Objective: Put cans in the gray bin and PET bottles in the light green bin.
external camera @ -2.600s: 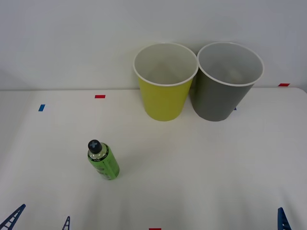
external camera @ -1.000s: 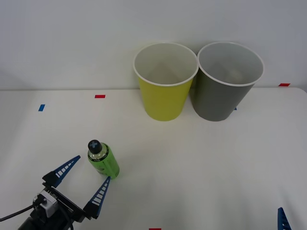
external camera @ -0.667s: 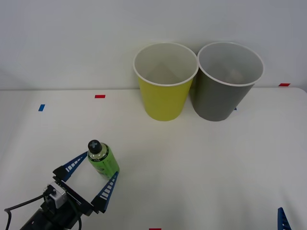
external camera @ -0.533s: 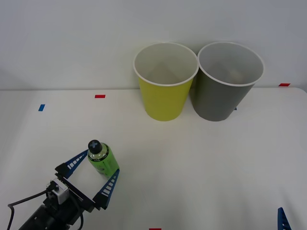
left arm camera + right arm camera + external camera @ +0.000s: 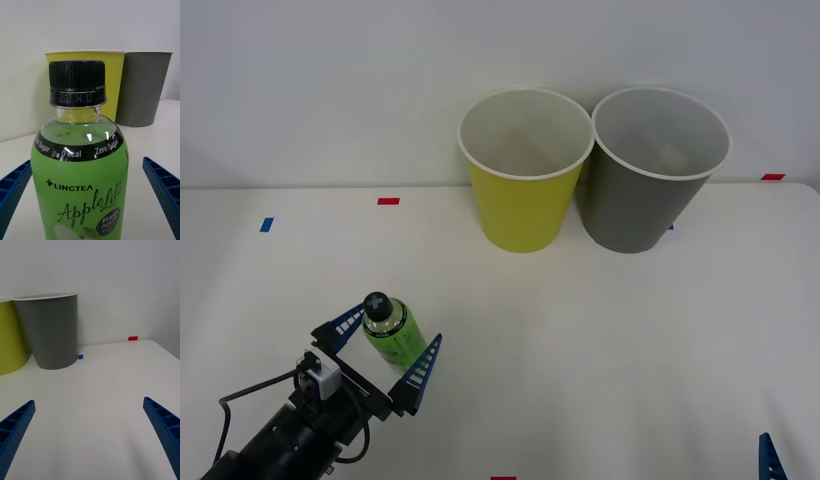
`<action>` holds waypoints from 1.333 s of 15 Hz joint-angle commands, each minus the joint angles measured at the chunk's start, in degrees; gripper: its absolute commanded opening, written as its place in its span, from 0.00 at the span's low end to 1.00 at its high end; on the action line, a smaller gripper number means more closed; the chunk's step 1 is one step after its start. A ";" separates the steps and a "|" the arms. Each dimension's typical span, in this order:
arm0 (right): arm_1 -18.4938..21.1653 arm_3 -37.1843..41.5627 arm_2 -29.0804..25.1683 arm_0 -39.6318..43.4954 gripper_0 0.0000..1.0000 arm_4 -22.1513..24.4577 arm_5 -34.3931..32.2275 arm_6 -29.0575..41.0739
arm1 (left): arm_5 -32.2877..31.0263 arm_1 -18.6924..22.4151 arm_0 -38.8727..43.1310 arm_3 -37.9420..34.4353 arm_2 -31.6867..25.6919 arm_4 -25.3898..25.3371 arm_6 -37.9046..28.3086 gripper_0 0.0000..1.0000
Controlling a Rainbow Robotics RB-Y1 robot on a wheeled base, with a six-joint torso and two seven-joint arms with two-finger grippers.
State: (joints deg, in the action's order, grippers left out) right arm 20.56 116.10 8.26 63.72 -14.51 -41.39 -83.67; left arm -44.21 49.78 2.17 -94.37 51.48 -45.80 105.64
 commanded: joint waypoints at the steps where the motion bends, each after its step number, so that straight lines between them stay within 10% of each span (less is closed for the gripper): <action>1: 0.00 0.00 0.00 0.00 1.00 0.00 0.00 0.00 | 0.18 -0.12 -0.06 0.06 0.02 -0.08 0.01 1.00; 13: 0.00 0.00 0.00 0.00 1.00 0.00 0.00 0.00 | 0.18 -0.12 -0.06 0.06 0.02 -0.17 0.01 0.96; 15: 0.00 0.00 0.00 0.00 1.00 0.00 0.00 0.00 | 0.18 -0.12 -0.06 -0.02 -0.07 -0.17 0.01 0.34; 20: 0.00 0.00 0.00 0.00 1.00 0.00 0.00 0.00 | 0.18 -0.30 -0.06 0.06 -0.16 -0.52 0.01 0.23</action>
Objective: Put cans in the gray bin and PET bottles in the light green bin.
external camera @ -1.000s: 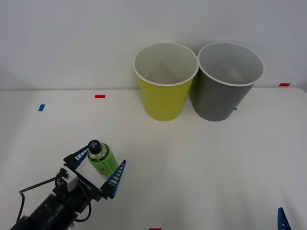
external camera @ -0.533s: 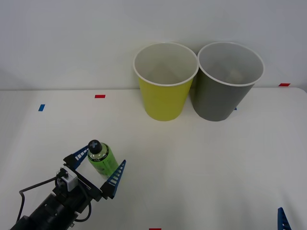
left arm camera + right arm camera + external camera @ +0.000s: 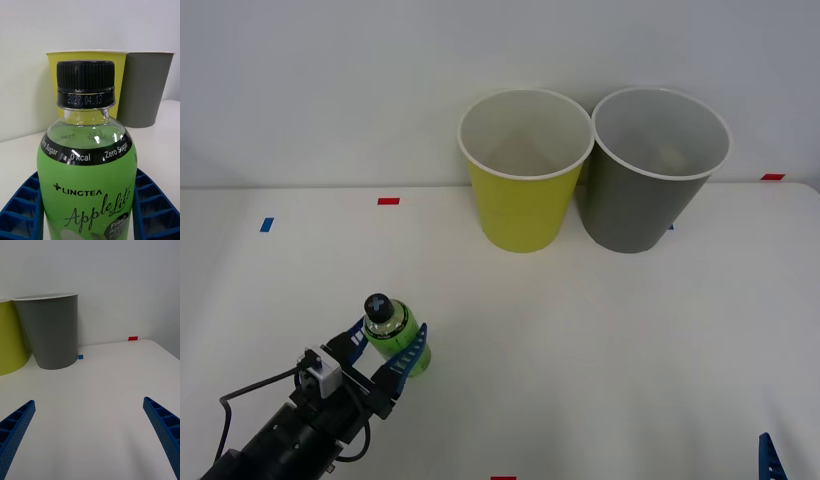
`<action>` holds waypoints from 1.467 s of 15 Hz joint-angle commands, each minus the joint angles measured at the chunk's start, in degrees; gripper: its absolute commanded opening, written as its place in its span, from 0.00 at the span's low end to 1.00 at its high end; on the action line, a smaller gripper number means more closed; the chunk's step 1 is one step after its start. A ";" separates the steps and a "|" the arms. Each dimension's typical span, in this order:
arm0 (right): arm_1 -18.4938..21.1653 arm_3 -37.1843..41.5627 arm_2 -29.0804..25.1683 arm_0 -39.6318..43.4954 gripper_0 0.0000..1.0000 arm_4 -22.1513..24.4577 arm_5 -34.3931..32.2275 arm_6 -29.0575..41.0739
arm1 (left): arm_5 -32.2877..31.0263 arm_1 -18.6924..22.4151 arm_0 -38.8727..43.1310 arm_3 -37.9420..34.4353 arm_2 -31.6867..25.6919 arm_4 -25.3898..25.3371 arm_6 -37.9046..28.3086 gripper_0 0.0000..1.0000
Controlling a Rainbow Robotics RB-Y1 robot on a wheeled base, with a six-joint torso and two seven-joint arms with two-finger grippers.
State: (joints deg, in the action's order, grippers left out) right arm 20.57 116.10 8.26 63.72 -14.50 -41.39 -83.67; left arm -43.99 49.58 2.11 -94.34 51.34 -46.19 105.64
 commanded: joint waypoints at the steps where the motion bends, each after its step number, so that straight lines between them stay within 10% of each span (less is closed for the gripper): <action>1: 0.00 0.00 0.00 0.00 1.00 0.00 0.00 0.00 | -0.04 -0.19 0.00 -0.05 -0.01 -0.21 0.01 0.23; 8: 0.00 0.00 0.00 0.00 1.00 0.00 0.00 0.00 | 5.93 -0.19 1.50 -3.39 -3.62 -0.12 0.01 0.22; 14: 0.00 0.00 0.00 0.00 1.00 0.00 0.00 0.00 | 36.08 -0.45 18.72 -29.23 -27.79 5.85 -0.34 0.21; 22: 0.00 0.00 0.00 0.00 1.00 0.00 0.00 0.00 | 71.50 -11.44 19.86 -49.53 -48.62 5.76 0.71 0.21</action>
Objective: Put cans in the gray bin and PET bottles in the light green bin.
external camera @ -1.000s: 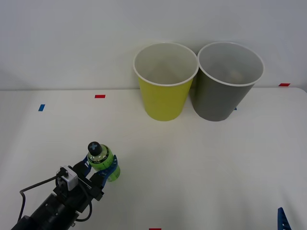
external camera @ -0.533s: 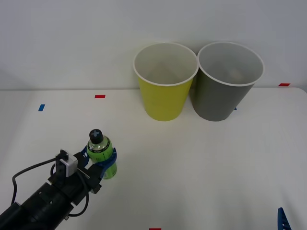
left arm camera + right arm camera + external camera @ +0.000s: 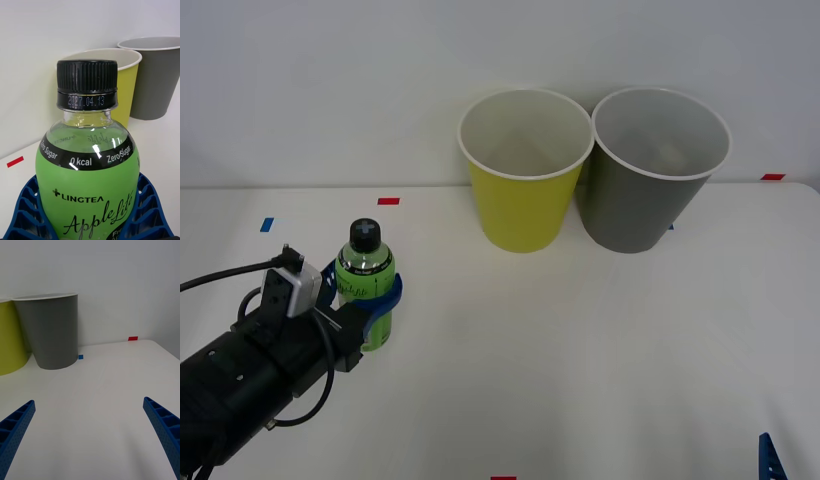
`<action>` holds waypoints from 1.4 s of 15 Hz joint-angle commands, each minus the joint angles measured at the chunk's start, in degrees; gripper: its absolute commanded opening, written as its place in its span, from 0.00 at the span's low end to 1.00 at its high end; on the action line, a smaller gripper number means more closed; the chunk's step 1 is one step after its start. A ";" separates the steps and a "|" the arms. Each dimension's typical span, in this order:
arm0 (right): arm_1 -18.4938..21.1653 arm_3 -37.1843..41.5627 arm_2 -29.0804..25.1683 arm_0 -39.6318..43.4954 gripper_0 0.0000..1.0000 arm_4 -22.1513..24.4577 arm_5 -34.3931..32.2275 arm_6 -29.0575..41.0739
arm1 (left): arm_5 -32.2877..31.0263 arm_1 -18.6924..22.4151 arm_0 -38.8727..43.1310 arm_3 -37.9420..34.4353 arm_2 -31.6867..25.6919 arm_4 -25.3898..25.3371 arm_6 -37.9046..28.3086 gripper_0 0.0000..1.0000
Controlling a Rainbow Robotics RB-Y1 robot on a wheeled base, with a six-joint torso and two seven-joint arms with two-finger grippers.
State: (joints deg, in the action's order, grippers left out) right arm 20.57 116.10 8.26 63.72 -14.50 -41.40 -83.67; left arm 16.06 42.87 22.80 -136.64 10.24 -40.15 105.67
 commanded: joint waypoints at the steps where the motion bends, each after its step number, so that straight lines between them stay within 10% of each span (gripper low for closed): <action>1: 0.00 0.00 0.00 0.00 1.00 0.00 0.00 0.00 | 15.49 -6.31 -1.70 -9.17 -9.71 -0.45 0.94 0.21; 10: 0.00 0.00 0.00 0.00 1.00 0.00 0.00 0.00 | 32.45 -17.82 -18.14 -11.45 -17.09 -2.03 2.52 0.19; 21: 0.00 0.00 0.00 0.00 1.00 0.00 0.00 0.00 | 36.23 -13.96 -39.67 -2.14 -10.15 2.63 -18.40 0.15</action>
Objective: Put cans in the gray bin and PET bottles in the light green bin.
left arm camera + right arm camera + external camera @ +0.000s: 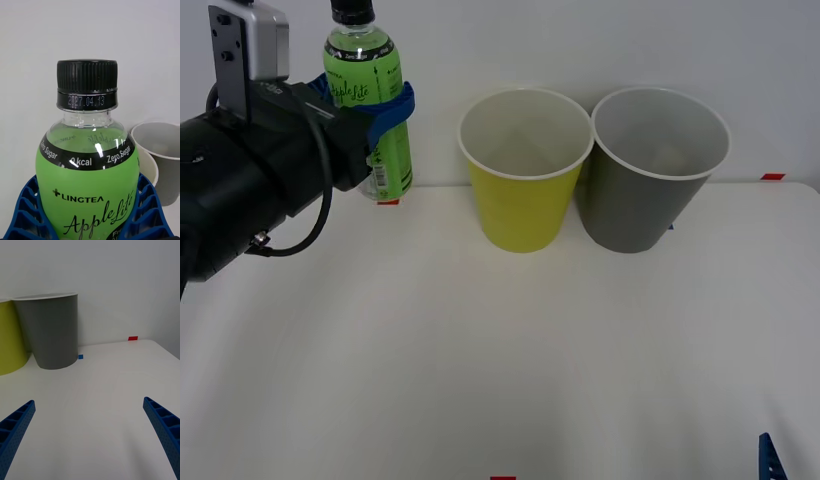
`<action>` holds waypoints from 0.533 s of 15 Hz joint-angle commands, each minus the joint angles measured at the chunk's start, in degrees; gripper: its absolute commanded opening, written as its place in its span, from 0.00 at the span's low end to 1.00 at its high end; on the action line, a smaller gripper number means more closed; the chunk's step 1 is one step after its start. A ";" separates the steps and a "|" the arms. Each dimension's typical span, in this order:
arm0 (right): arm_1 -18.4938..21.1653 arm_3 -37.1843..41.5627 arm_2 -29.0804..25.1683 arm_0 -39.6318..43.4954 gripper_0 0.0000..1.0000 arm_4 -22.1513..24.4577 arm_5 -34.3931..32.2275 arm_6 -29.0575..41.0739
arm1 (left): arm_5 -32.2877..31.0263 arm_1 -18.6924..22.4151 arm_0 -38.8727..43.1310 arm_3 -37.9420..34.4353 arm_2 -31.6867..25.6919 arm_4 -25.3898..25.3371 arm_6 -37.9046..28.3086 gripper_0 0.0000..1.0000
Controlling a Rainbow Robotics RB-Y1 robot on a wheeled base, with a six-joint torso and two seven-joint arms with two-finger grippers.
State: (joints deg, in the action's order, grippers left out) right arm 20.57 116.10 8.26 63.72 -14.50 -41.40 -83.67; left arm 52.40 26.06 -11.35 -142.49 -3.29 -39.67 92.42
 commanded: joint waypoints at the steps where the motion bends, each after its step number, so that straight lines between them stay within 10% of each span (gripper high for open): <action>1: 0.00 0.00 0.00 0.00 1.00 0.00 0.00 0.00 | -0.19 4.00 -7.37 4.41 5.05 4.25 -7.61 0.15; 8: 0.00 0.00 0.00 0.00 1.00 0.00 0.00 0.00 | -5.55 8.05 -19.50 12.59 17.79 19.19 -23.69 0.12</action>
State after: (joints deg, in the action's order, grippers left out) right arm 20.57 116.10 8.26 63.72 -14.50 -41.40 -83.67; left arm 48.69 33.82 -29.45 -131.77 13.07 -21.46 69.84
